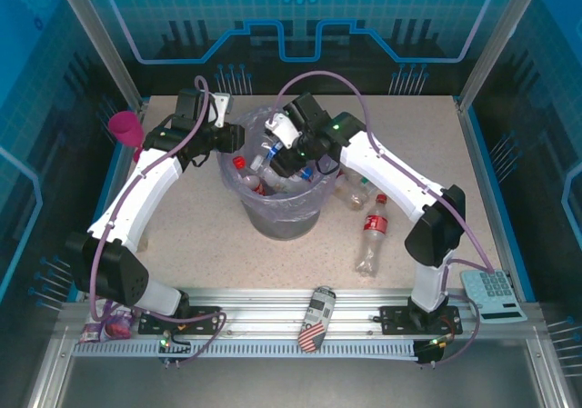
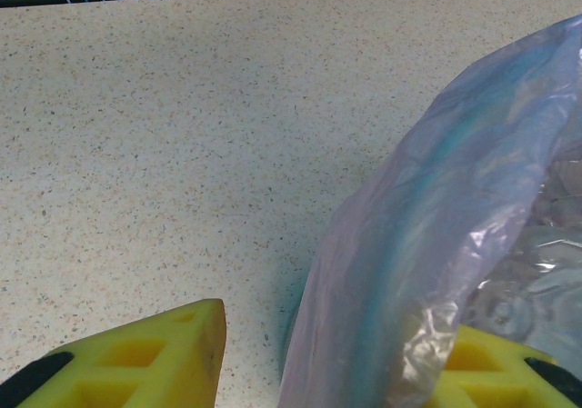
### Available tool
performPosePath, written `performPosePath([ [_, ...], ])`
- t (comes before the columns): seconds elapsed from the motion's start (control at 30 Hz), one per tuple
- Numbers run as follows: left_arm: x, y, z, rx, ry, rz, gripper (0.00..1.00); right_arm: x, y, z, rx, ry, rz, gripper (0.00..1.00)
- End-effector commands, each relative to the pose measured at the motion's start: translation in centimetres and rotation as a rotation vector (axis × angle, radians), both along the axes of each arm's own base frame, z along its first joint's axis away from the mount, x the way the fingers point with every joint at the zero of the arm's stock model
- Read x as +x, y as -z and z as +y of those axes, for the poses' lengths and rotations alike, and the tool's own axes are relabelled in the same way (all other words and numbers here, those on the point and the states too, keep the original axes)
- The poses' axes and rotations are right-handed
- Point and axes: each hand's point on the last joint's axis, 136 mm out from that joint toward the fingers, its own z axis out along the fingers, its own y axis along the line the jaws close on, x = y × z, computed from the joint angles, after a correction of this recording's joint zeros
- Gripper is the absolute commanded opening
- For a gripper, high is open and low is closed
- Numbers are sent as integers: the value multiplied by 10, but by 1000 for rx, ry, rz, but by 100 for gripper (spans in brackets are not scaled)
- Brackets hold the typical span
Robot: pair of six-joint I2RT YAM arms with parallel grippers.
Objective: Put the plastic bottles in the bin
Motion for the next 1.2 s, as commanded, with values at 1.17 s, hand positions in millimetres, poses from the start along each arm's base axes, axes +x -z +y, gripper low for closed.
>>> performPosePath([
  [1.17,-24,82,13,115,-10,258,46,18,-71,-208,81,464,-219,87],
])
